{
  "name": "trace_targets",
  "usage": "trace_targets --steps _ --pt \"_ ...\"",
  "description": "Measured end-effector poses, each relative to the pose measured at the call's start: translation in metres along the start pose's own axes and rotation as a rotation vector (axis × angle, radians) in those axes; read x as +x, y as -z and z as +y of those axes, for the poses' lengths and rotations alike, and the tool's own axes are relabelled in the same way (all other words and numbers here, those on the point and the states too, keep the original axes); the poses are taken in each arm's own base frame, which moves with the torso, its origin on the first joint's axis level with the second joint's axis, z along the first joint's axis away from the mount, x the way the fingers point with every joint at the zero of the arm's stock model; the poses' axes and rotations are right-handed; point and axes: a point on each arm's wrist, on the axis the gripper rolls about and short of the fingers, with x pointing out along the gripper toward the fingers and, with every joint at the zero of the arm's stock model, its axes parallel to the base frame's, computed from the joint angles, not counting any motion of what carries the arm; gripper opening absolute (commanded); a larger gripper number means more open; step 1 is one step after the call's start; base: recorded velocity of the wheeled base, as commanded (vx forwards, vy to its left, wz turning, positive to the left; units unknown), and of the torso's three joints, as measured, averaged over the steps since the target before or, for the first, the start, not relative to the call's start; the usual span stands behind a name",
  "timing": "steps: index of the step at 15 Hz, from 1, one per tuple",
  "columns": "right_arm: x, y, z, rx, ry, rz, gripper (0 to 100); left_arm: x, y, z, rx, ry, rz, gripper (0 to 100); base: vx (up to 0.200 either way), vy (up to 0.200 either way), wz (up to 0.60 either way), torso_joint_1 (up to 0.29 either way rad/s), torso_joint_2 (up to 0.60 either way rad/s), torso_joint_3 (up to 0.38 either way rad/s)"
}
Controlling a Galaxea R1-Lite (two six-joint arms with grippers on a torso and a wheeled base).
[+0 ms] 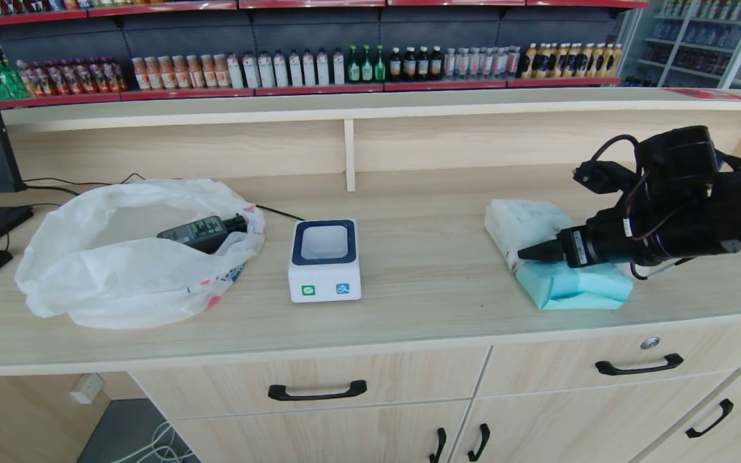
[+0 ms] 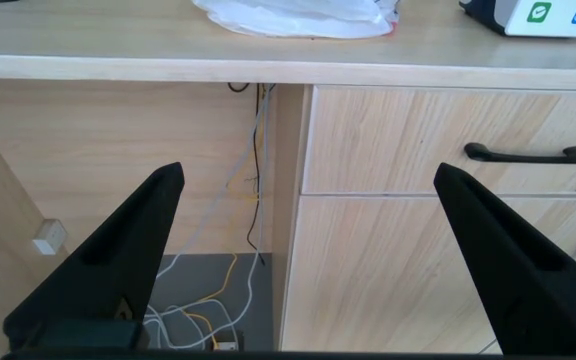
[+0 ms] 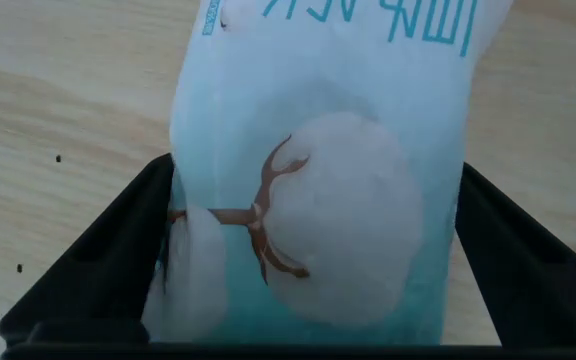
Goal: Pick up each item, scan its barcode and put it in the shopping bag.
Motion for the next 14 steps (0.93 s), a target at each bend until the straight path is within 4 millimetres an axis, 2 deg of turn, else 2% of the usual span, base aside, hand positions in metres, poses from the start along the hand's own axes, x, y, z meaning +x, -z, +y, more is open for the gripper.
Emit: trace_targets --steps 6,7,11,14 --pt "0.020 -0.007 -0.006 -0.010 0.084 -0.036 100 0.000 0.000 0.000 -0.002 0.000 -0.001 100 0.000 0.000 0.00 0.000 0.00 0.000" --pt "0.022 -0.006 -0.005 -0.010 0.084 -0.030 0 0.000 0.000 0.000 -0.003 0.000 -0.001 100 0.000 0.000 0.00 0.000 0.00 0.000" --pt "0.020 -0.006 -0.004 0.031 0.080 -0.036 0 0.000 0.000 0.000 -0.003 0.000 -0.001 100 0.000 0.000 0.00 0.000 0.00 0.000" --pt "0.008 -0.012 -0.002 0.030 0.054 -0.064 0 0.000 0.000 0.000 -0.004 0.000 -0.001 100 0.000 0.000 0.00 0.000 0.00 0.000"
